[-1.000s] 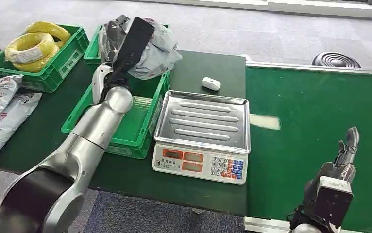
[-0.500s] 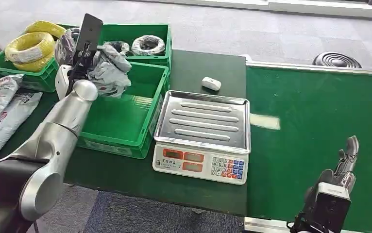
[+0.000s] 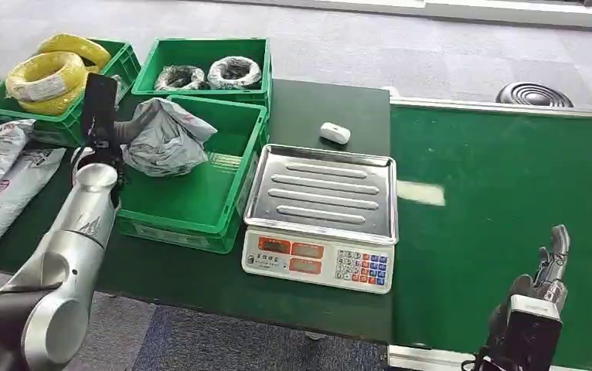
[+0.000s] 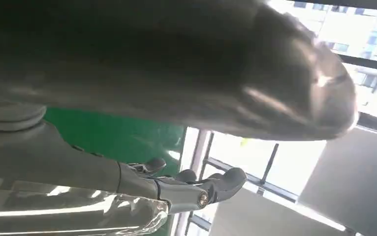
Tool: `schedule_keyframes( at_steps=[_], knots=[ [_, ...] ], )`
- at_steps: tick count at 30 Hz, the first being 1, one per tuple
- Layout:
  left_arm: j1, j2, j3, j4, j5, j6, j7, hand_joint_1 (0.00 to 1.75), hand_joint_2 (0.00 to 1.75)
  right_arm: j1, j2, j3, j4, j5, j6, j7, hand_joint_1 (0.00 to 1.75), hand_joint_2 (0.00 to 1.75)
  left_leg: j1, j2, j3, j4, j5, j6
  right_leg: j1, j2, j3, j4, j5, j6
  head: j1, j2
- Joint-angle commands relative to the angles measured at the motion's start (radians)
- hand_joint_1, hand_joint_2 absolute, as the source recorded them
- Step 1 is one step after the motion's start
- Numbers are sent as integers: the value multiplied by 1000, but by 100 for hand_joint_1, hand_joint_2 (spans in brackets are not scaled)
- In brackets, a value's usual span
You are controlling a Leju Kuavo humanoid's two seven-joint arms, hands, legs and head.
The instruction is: Moved the parcel from conveyor to table for the left to box.
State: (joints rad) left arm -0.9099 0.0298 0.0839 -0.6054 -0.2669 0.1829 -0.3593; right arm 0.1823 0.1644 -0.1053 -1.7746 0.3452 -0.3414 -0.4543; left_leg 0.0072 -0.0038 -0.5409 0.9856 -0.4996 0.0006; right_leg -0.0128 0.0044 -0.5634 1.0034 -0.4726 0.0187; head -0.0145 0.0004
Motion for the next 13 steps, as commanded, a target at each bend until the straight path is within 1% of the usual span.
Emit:
schedule_keyframes(
  at_steps=[1, 2, 3, 5, 6, 8, 12, 13],
  knots=[
    [781, 64, 20, -890, 391, -300, 12, 0, 0, 48, 32, -119, 17, 28, 77, -6, 0, 0, -2, 11, 12, -12, 0, 0, -1, 10, 7, -10, 2, -1, -2, 0],
    [855, 68, 34, -914, 431, -335, -4, 0, 0, 53, 33, -128, 15, 28, 83, -9, 0, 0, -2, 15, 13, -8, -4, -2, -2, 15, 5, -5, -1, -1, 1, 0],
    [887, 70, 40, -918, 436, -346, -29, 0, 0, 57, 32, -131, 13, 27, 87, -11, 0, 0, -2, 18, 15, -10, -5, -3, -2, 18, 8, -7, 0, -2, 0, 0],
    [884, 71, 45, -913, 436, -347, -33, 0, 0, 57, 34, -134, 9, 25, 89, -12, 0, 0, -1, 16, 9, -5, -8, -2, -1, 15, 3, -2, -3, -3, 0, 0],
    [874, 70, 46, -915, 436, -346, -32, 0, 0, 56, 35, -134, 9, 26, 90, -12, 0, 0, -1, 17, 10, -5, -8, -2, 0, 15, 4, -3, -3, -3, 0, 0],
    [852, 65, 49, -905, 431, -354, -23, 0, 0, 53, 41, -139, 8, 30, 96, -13, 0, 0, 0, 10, 4, -1, -7, -2, 0, 9, -1, -1, -5, -2, 0, 0],
    [843, 66, 47, -904, 429, -355, -17, 0, 0, 52, 41, -139, 8, 31, 96, -13, 0, 0, 0, 8, 4, -1, -7, -2, 0, 7, 0, -1, -4, -2, 0, 0],
    [877, 61, 58, -924, 444, -358, -6, 0, 0, 53, 39, -141, 8, 28, 96, -11, 0, 0, 0, 8, 4, -2, -6, -2, 0, 7, 0, -1, -4, -3, 0, 0]
  ],
)
